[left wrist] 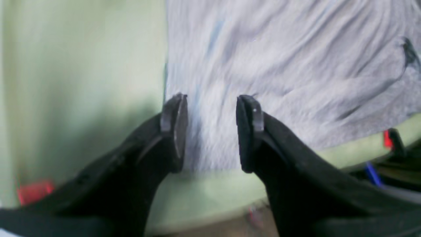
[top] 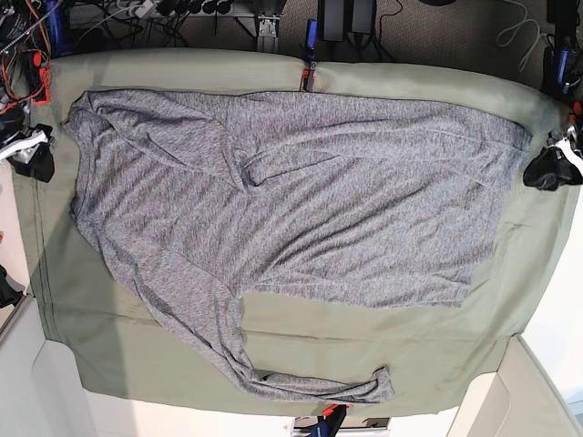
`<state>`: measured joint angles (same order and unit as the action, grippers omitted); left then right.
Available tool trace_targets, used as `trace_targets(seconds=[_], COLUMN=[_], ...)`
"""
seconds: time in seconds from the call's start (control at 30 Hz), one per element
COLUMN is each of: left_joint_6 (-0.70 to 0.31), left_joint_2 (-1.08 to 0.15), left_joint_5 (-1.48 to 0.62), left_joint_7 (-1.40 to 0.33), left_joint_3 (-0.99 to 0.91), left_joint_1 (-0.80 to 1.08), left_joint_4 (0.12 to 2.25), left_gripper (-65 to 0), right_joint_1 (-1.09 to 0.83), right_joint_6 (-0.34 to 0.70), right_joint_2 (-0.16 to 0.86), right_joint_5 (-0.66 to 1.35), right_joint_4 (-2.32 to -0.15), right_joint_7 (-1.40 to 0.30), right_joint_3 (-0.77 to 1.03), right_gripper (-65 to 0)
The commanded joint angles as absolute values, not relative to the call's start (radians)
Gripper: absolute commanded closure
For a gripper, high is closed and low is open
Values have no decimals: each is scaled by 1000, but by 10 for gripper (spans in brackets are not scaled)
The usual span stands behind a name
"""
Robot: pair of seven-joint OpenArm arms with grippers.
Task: Fold the T-shirt properly
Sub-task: 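Release the shirt and open both grippers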
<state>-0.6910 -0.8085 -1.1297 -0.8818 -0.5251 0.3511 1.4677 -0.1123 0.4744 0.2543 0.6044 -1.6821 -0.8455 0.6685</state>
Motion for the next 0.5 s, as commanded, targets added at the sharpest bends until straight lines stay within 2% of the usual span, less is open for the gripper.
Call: trace_targets(seconds=[0.0, 0.1, 0.27, 0.47], left_joint_6=[-698, -698, -698, -698], left_joint_2=[-837, -836, -837, -836], left_joint_5=[-1105, -1033, -1000, -1000], left_joint_7=[-832, -762, -762, -762], left_joint_3=[-539, -538, -533, -467], left_joint_1=[346, 316, 207, 132], left_joint_4=[1507, 1546, 1521, 1511], left_gripper=[-273, -273, -273, -273], right_joint_1=[-77, -7, 98, 243], right_joint_6=[471, 467, 467, 455], right_joint_2=[271, 271, 271, 271], right_joint_5=[600, 563, 528, 437], right_joint_4=[-1699, -1698, -1678, -1489], right_joint_7=[-820, -819, -814, -744], right_joint_3=[676, 674, 644, 517], right_gripper=[-242, -242, -242, -242])
